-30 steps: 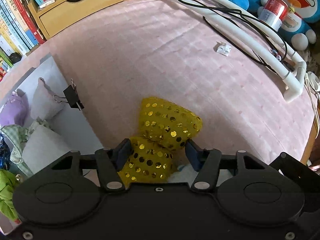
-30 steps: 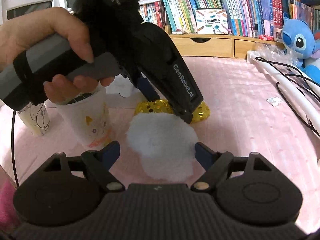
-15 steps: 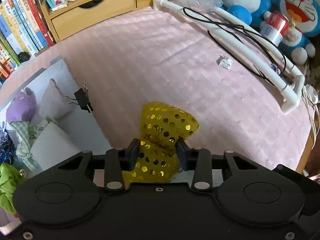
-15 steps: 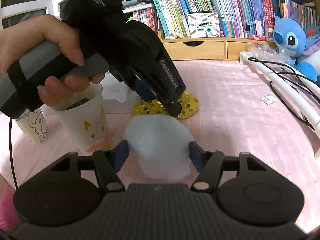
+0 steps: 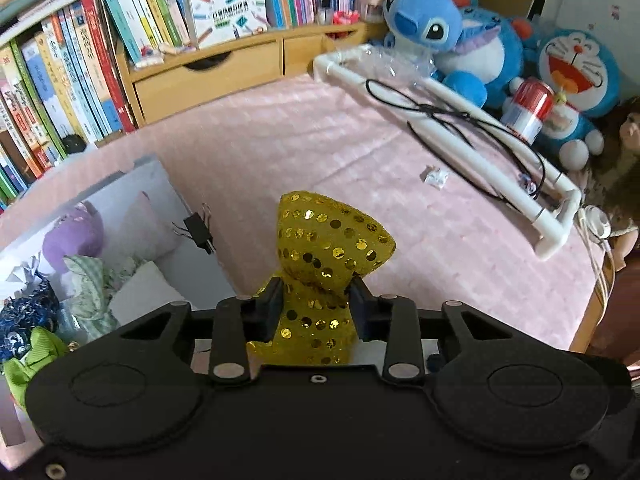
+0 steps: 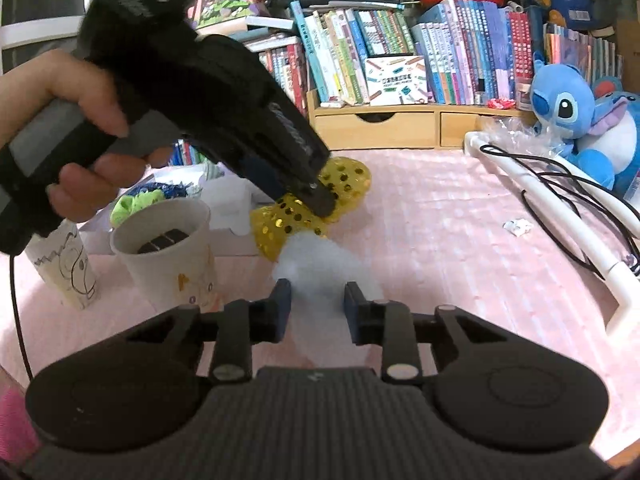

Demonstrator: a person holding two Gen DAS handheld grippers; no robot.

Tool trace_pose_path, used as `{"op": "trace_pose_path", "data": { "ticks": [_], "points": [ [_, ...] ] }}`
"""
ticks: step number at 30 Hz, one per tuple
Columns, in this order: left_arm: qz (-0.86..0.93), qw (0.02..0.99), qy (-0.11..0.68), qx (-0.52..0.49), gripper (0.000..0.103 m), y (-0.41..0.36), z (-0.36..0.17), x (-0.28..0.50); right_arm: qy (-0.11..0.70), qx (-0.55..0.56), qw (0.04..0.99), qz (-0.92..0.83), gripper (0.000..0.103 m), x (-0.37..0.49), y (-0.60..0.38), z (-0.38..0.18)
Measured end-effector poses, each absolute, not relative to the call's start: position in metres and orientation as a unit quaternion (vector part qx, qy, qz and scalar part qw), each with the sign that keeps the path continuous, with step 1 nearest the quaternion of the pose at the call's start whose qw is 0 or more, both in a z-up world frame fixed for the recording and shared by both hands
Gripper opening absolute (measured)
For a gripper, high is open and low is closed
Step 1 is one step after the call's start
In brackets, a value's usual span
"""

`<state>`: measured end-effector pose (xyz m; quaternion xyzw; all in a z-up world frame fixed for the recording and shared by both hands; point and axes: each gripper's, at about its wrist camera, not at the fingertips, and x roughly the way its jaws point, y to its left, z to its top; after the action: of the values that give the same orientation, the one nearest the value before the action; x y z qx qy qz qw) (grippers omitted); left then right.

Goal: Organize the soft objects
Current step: 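Lift the sequined bow with the left gripper while the right lifts the pom-pom toward the tray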

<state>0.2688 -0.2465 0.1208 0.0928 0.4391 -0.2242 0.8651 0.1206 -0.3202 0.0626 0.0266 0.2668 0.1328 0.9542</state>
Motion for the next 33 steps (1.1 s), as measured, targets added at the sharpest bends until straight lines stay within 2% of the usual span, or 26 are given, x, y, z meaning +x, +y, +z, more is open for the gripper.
{"op": "trace_pose_path", "data": {
  "ticks": [2,4,6,13,14,15,19,33],
  "points": [
    [-0.225,0.867,0.435,0.089,0.033,-0.242,0.124,0.266,0.266,0.028,0.954,0.131,0.04,0.122,-0.32,0.062],
    [-0.227,0.868,0.435,0.083,0.033,-0.238,0.127,0.263,0.267,0.038,0.956,0.119,0.067,0.123,-0.321,0.06],
    [-0.227,0.869,0.433,0.077,0.033,-0.233,0.129,0.261,0.269,0.047,0.956,0.107,0.08,0.126,-0.323,0.056],
    [-0.229,0.877,0.418,0.064,0.033,-0.221,0.14,0.253,0.306,0.07,0.943,0.107,0.081,0.141,-0.324,0.043],
    [-0.23,0.878,0.416,0.063,0.033,-0.22,0.141,0.251,0.306,0.069,0.943,0.11,0.077,0.141,-0.323,0.043],
    [-0.231,0.878,0.414,0.062,0.033,-0.219,0.143,0.251,0.304,0.067,0.943,0.114,0.067,0.139,-0.322,0.043],
    [-0.23,0.886,0.399,0.059,0.033,-0.215,0.15,0.247,0.293,0.045,0.949,0.111,0.061,0.134,-0.316,0.048],
    [-0.22,0.918,0.33,0.013,0.033,-0.171,0.184,0.223,0.223,0.048,0.97,0.083,0.06,0.131,-0.321,0.097]
  ]
}}
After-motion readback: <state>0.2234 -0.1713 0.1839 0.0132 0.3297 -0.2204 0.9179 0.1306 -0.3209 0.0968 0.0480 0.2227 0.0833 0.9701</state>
